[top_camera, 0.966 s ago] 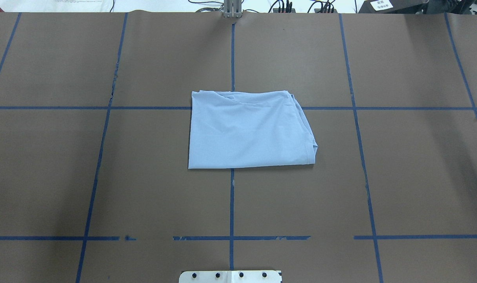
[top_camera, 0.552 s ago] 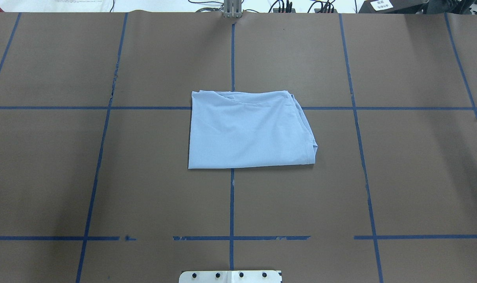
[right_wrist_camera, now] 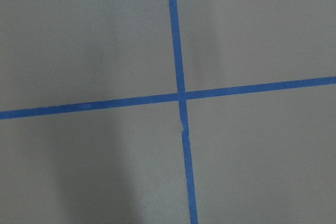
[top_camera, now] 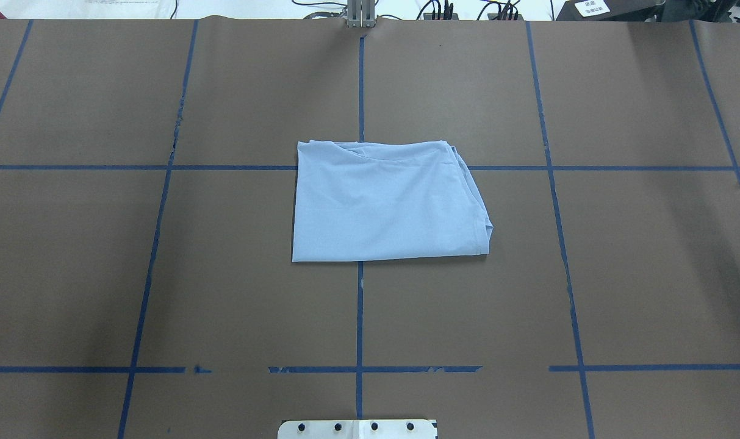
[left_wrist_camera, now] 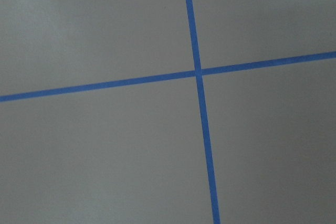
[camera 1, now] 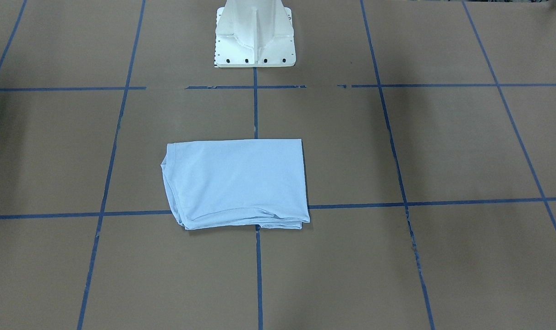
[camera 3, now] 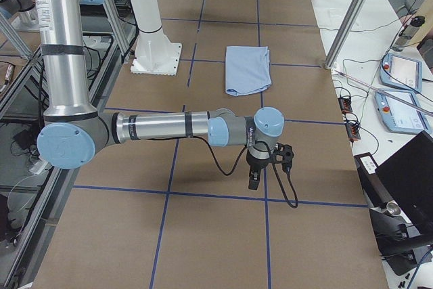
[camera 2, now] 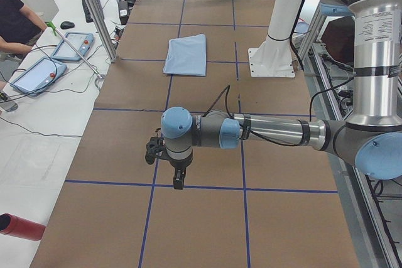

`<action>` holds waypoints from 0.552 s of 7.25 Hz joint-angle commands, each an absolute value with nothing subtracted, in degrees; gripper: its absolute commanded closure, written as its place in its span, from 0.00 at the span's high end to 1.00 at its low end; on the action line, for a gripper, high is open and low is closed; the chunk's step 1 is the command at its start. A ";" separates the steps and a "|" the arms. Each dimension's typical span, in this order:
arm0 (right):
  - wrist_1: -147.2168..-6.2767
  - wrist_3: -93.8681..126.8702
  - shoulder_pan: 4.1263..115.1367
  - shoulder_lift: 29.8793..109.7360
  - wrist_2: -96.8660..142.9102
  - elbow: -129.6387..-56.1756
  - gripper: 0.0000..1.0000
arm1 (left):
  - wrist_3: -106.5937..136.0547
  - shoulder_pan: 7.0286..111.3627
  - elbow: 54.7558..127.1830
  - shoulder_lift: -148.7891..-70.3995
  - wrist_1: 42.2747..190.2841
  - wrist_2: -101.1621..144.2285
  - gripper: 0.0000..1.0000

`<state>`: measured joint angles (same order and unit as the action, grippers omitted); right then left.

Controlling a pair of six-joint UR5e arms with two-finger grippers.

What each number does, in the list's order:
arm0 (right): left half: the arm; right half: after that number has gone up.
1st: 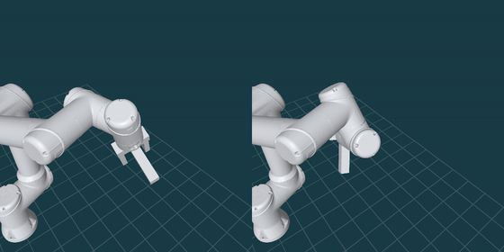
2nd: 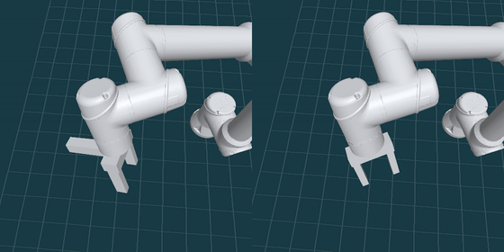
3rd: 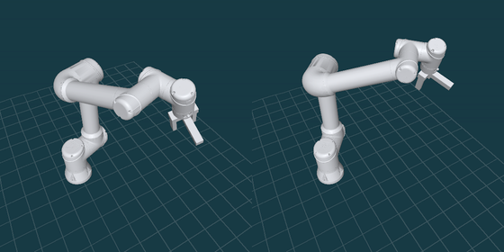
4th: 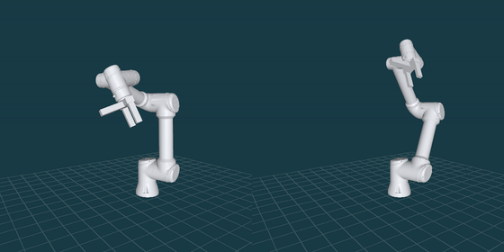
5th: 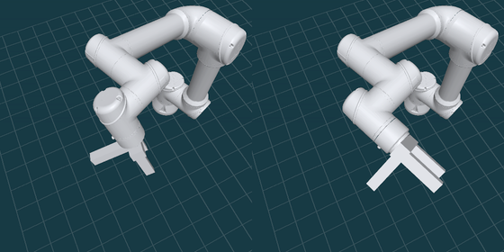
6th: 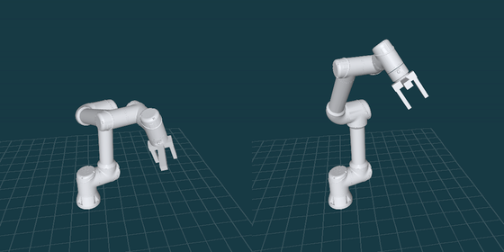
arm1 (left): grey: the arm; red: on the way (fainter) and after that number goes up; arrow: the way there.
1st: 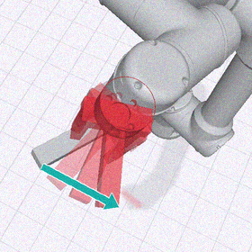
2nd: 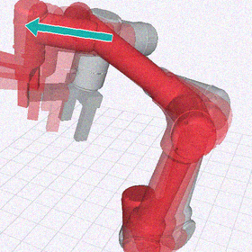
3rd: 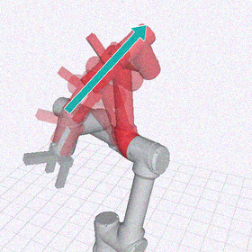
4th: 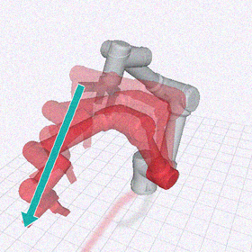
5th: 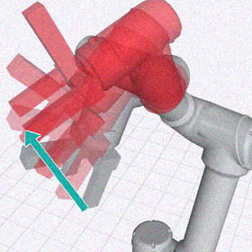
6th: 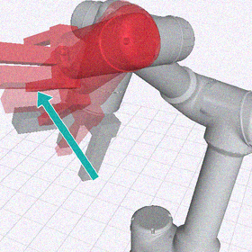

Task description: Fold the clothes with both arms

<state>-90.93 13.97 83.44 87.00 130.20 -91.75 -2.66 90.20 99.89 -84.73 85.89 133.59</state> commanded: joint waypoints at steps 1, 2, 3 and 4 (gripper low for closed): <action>-91.06 13.71 83.32 87.27 130.25 -92.11 1.00 | -2.72 90.09 99.32 -84.73 84.54 133.95 1.00; -91.14 13.80 83.32 87.36 130.34 -92.63 1.00 | -2.81 90.09 99.32 -84.64 84.64 133.95 1.00; -91.23 13.80 83.32 87.45 130.34 -92.90 1.00 | -2.90 90.09 99.32 -84.73 84.73 133.77 1.00; -91.14 13.80 83.32 87.63 130.43 -92.90 1.00 | -3.07 90.00 99.40 -84.64 84.73 133.77 1.00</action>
<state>-91.17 13.79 83.32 87.44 130.35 -92.73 -2.90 90.06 99.36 -84.69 84.67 133.84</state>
